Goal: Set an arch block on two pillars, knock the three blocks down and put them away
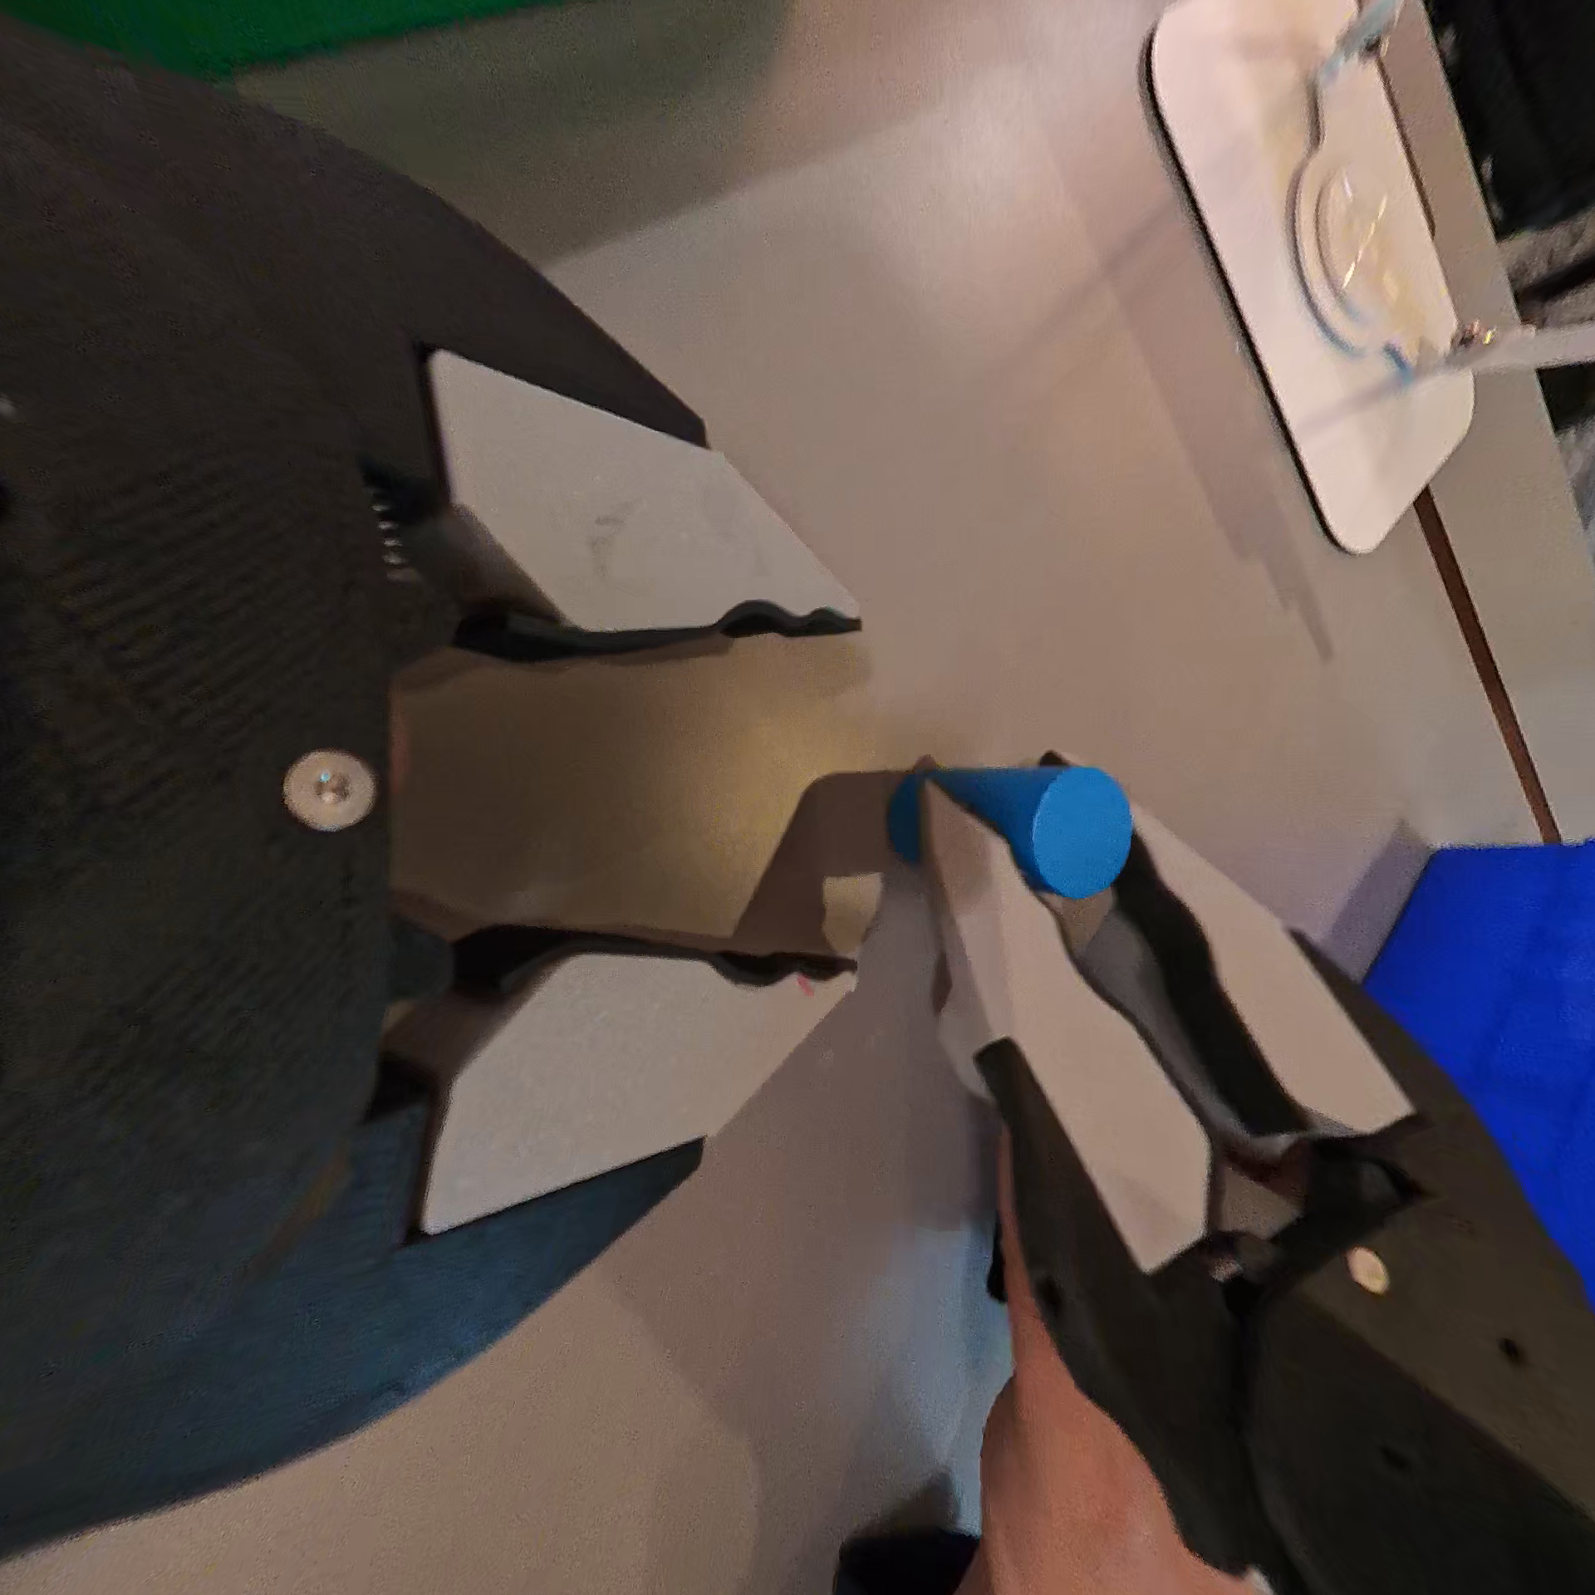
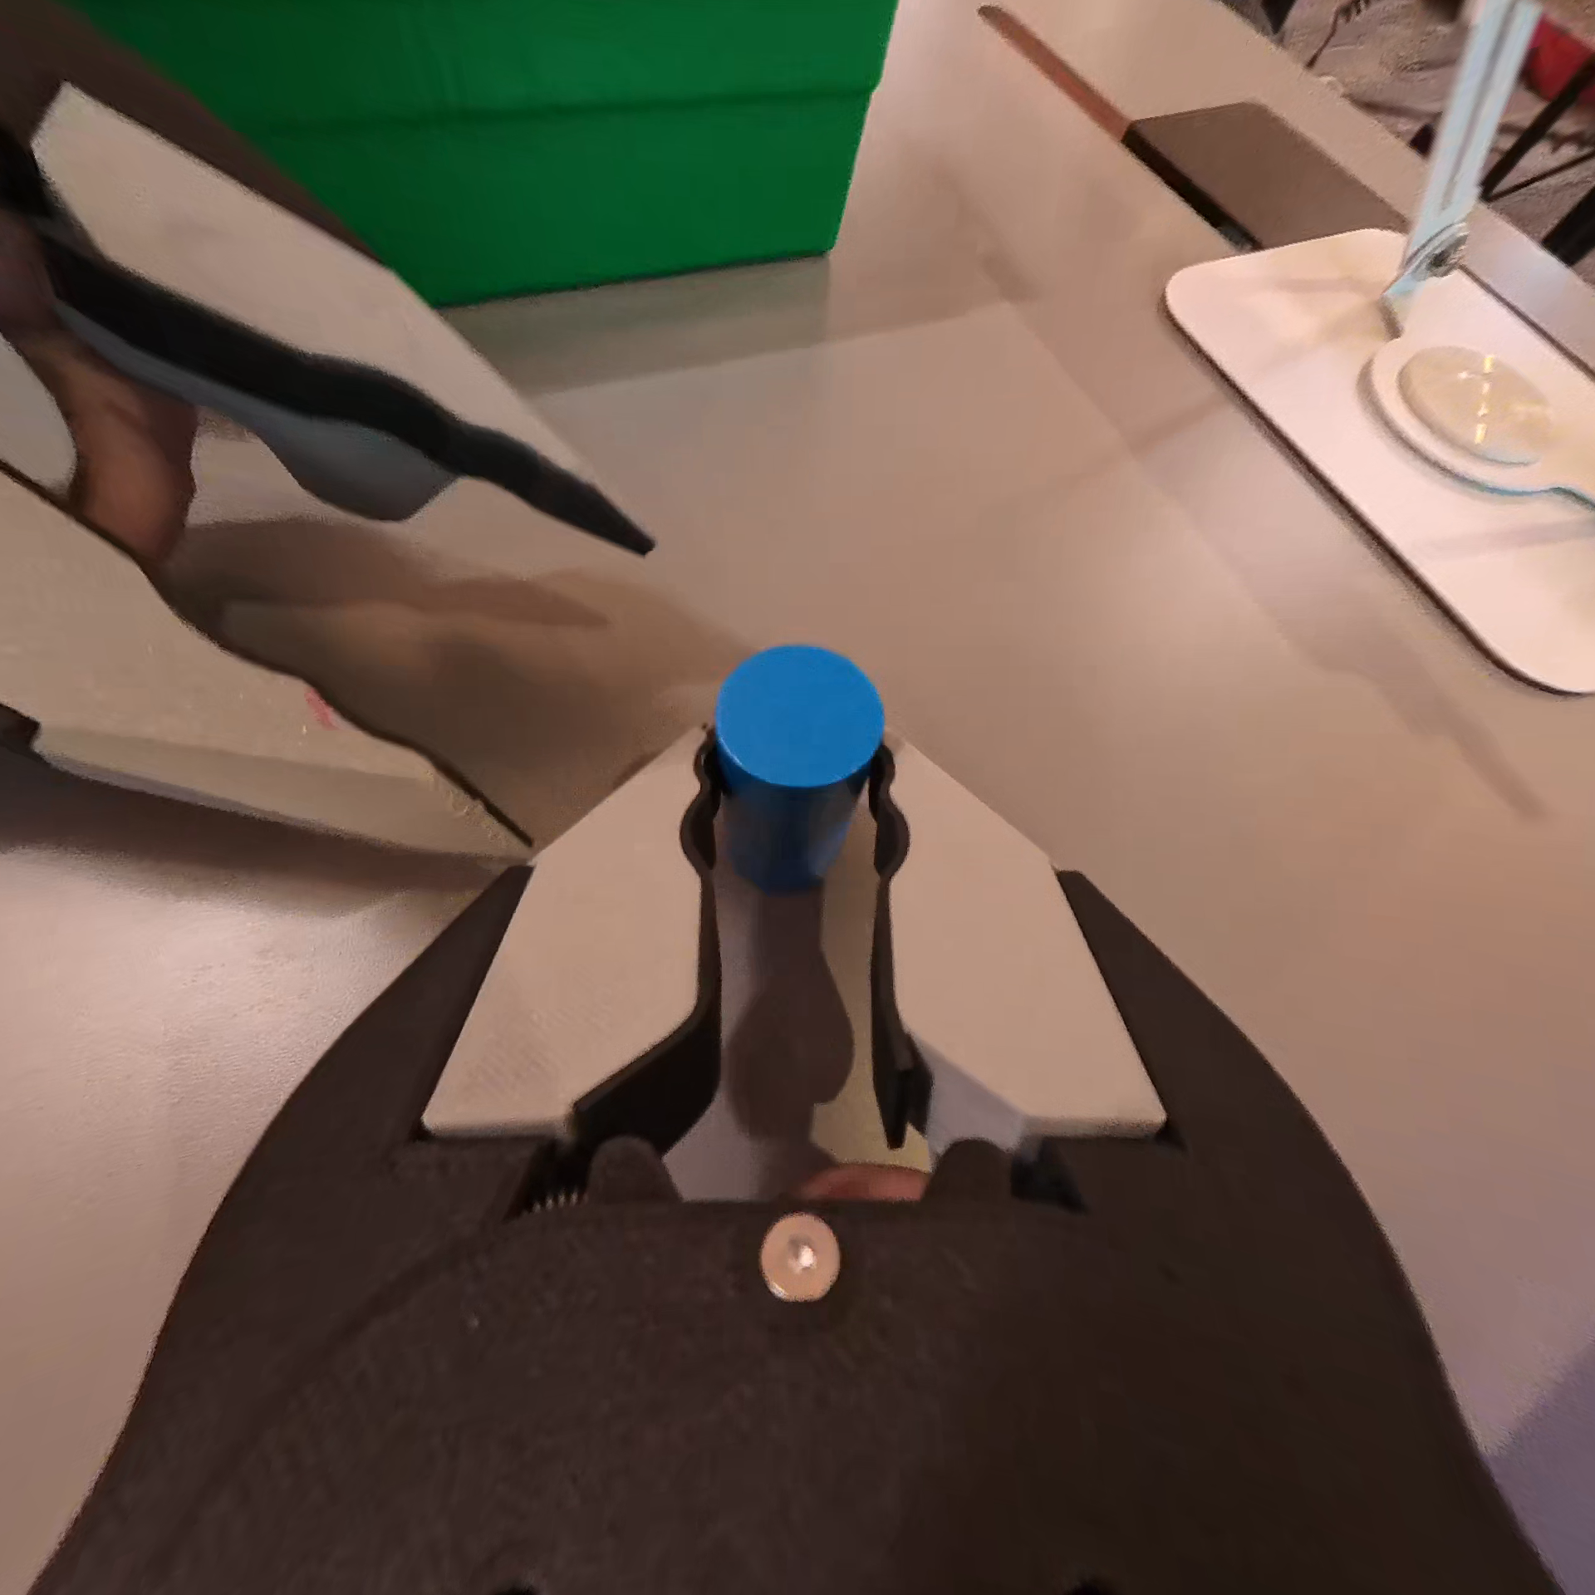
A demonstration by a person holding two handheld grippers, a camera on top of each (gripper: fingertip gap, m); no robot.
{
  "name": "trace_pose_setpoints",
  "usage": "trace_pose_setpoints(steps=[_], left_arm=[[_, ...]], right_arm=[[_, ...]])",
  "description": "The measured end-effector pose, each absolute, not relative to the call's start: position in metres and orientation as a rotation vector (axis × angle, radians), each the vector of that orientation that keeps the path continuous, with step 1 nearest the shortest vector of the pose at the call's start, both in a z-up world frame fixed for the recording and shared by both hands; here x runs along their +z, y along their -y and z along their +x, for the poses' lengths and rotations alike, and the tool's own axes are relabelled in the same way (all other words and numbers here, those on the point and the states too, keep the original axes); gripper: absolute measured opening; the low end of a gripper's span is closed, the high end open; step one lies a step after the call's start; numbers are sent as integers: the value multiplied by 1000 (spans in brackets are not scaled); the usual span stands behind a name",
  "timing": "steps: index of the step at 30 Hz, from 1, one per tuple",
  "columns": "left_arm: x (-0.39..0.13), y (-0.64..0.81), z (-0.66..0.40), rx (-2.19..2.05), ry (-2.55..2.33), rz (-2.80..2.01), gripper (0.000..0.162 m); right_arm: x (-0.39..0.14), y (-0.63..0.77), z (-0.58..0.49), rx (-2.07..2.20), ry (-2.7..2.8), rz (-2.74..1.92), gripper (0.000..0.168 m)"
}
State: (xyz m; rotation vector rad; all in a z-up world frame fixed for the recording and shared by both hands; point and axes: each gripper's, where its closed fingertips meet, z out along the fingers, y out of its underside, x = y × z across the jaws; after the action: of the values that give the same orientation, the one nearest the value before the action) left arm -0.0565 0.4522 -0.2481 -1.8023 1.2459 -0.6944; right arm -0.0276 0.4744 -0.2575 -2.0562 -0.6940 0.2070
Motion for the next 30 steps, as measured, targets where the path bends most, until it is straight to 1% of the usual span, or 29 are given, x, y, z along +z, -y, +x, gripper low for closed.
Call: trace_pose_setpoints(steps=[3, 10, 14, 21, 25, 27, 30], left_arm=[[-250, -453, -57, -684, -1242, -1814, 72], [-251, -452, -56, -662, -1252, -1803, 72], [-250, -453, -56, -631, -1248, -1782, 71], [-237, -428, -67, -627, -1243, -1732, 72], [-232, -394, -87, -669, -1329, -1797, 73], [-218, -388, -103, -644, -1336, -1809, 73], [-179, -393, -133, -631, -1269, -1772, 73]], right_arm=[[-263, -472, -27, 178, 718, -2066, 34], [-245, -464, -29, 285, 657, -1973, 44], [-238, -459, -26, 263, 650, -1927, 53], [-224, -454, -24, 202, 645, -1832, 55], [-210, -453, -23, 224, 610, -1773, 58], [-201, -452, -22, 242, 586, -1735, 59], [-189, -452, -16, 225, 544, -1685, 61]])
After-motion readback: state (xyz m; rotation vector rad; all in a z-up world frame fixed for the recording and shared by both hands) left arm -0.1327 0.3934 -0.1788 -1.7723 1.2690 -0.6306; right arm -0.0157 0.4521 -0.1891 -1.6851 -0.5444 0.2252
